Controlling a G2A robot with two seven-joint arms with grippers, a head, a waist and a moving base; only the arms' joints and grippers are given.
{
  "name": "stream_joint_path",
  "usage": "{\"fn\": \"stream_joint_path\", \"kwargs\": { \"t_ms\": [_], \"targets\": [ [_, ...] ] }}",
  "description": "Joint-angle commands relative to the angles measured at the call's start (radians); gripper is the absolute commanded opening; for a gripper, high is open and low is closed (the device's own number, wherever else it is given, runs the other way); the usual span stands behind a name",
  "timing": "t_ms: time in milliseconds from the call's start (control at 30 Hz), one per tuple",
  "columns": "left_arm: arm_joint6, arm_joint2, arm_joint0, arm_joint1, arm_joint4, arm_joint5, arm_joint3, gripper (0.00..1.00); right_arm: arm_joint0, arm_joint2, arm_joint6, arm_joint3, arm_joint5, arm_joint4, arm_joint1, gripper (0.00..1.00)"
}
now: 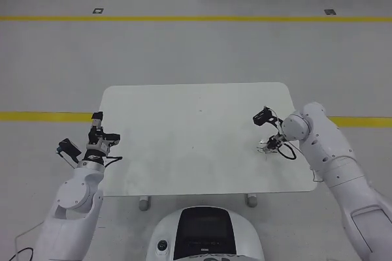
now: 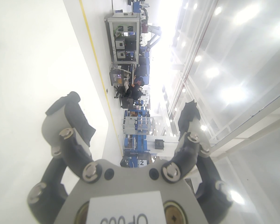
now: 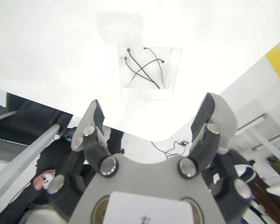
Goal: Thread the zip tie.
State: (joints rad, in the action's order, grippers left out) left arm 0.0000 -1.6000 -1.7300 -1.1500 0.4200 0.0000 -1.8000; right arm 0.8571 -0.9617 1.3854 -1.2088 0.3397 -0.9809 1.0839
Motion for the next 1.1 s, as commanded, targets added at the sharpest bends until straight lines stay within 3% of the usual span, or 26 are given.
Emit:
{"fn": "stream_joint_path", "kwargs": {
  "t_ms": [0, 733, 933, 1067],
  "targets": [
    [0.000, 0.000, 0.000, 0.000, 0.000, 0.000, 0.000, 1.00, -0.015, 0.052, -0.003, -0.006, 0.000, 0.022, -0.010, 1.00],
    [0.000, 0.000, 0.000, 0.000, 0.000, 0.000, 0.000, 1.00, -0.001, 0.079, -0.065, 0.008, 0.000, 0.031, -0.016, 1.00],
    [0.000, 0.000, 0.000, 0.000, 0.000, 0.000, 0.000, 1.00, 0.012, 0.079, -0.091, -0.030, 0.000, 0.017, -0.045, 1.00],
    [0.000, 0.000, 0.000, 0.000, 0.000, 0.000, 0.000, 1.00, 0.012, 0.079, -0.091, -0.030, 0.000, 0.017, -0.045, 1.00]
  ]
}}
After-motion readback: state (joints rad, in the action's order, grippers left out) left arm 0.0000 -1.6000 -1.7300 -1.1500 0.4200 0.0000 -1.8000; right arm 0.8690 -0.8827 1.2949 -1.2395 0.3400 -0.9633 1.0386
